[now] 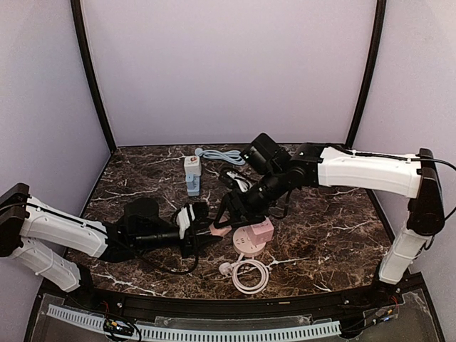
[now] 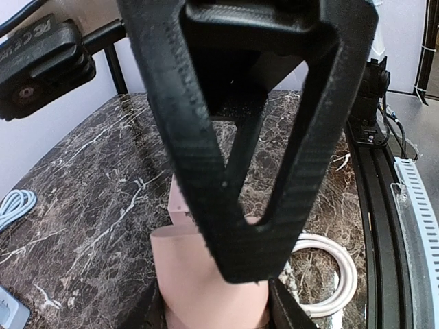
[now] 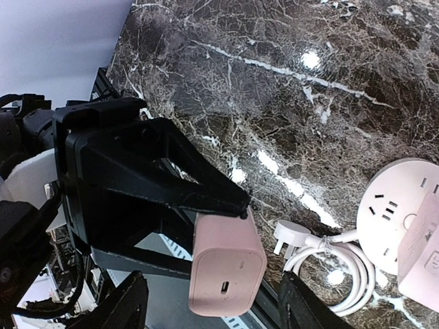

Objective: Insert the plug

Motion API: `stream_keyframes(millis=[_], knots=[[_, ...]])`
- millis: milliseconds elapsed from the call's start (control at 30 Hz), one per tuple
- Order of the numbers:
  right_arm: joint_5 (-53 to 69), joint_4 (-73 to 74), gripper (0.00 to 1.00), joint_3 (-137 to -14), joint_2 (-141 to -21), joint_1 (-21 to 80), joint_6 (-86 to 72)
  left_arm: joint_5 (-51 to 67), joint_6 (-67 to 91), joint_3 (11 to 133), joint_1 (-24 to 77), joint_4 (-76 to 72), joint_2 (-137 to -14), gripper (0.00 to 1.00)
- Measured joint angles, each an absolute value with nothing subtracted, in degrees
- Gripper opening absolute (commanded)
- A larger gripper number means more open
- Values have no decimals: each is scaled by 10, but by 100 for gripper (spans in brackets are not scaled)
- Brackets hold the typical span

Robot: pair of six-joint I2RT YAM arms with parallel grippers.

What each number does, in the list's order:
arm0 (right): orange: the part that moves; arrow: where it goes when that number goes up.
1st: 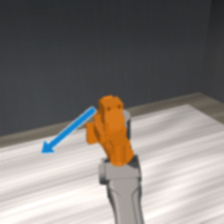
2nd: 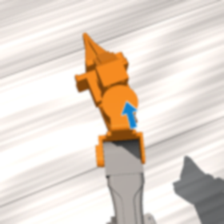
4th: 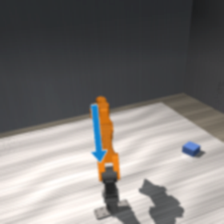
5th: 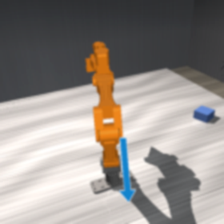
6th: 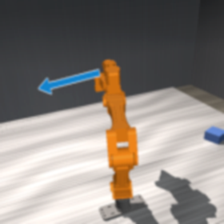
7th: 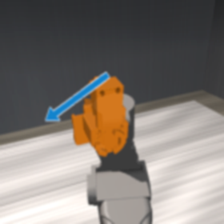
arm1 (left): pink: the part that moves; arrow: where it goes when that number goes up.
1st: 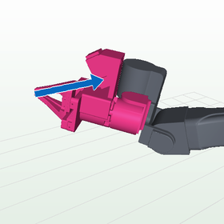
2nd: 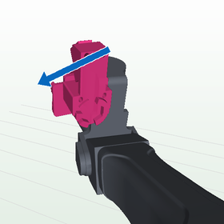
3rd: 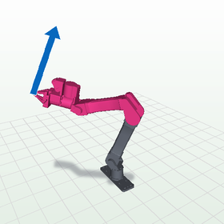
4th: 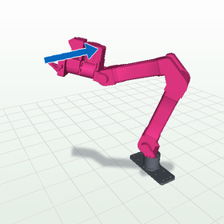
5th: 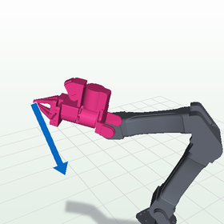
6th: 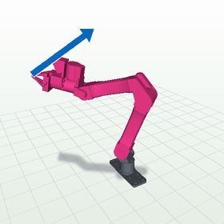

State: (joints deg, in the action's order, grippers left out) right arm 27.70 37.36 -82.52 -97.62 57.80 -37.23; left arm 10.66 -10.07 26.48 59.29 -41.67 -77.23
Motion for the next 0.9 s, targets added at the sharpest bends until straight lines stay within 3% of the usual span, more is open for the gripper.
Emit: stream_keyframes(millis=[300,367,433,467,533,700,767,900], knots=[[286,375,34,-837,-995,586,-383,96,-106,265,598,-421,-773,1],[283,377,24,-837,-997,586,-385,94,-108,265,599,-421,-773,1],[280,382,16,-837,-999,586,-389,91,-111,265,600,-421,-773,10],[280,383,12,-837,-1000,586,-392,89,-115,265,601,-420,-774,26],[278,383,8,-837,-1001,585,-396,85,-117,264,602,-420,-774,46],[268,387,0,-838,-1003,589,-393,81,-120,260,603,-425,-774,90],[256,396,0,-838,-1003,592,-391,80,-119,258,603,-434,-772,98],[229,413,0,-838,-1003,593,-388,74,-113,244,603,-451,-765,99]])
